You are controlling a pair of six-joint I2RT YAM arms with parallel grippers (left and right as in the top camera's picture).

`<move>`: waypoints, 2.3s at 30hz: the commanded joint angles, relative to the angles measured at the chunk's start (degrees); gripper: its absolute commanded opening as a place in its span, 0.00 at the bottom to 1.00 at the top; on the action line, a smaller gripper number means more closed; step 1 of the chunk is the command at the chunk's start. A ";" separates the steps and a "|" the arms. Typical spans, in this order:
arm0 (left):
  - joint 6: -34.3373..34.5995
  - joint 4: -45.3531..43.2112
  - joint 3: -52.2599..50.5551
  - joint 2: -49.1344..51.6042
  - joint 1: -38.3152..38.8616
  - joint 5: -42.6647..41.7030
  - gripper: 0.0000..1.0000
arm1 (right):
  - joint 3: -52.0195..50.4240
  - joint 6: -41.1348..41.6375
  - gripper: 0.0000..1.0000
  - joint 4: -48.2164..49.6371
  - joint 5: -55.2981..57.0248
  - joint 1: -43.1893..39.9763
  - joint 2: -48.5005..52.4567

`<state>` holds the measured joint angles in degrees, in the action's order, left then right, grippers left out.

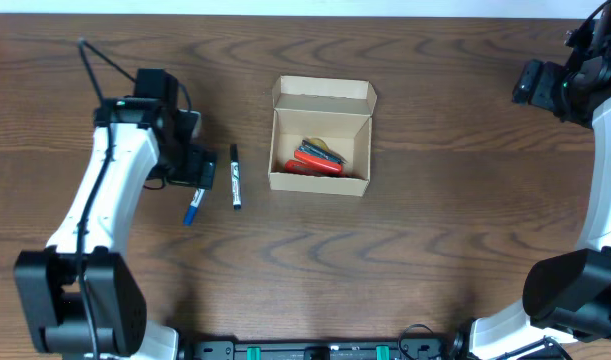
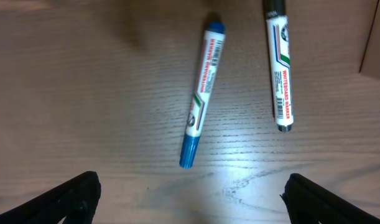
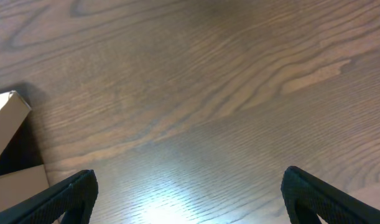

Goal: Pack container
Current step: 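Move the left gripper over the blue and black markers and lower, then close the left gripper on the blue-capped whiteboard marker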

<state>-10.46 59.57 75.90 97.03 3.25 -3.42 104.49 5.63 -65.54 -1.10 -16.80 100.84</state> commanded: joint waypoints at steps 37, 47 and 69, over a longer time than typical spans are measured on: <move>2.16 -20.33 -17.64 -1.60 0.81 -3.26 0.94 | -0.37 -2.08 0.94 -1.97 -0.17 -0.04 -0.39; 2.32 -21.90 -18.56 -1.55 0.13 -3.23 0.93 | -0.37 -2.73 0.93 -3.21 -0.09 -0.04 -0.39; 1.46 -26.56 -21.44 2.82 -0.66 -3.80 0.95 | -0.35 -2.97 0.92 -3.69 0.24 -0.04 -0.39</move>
<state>-8.84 33.36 54.87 98.52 2.87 -6.96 104.42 3.60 -69.19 -1.45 -16.80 100.84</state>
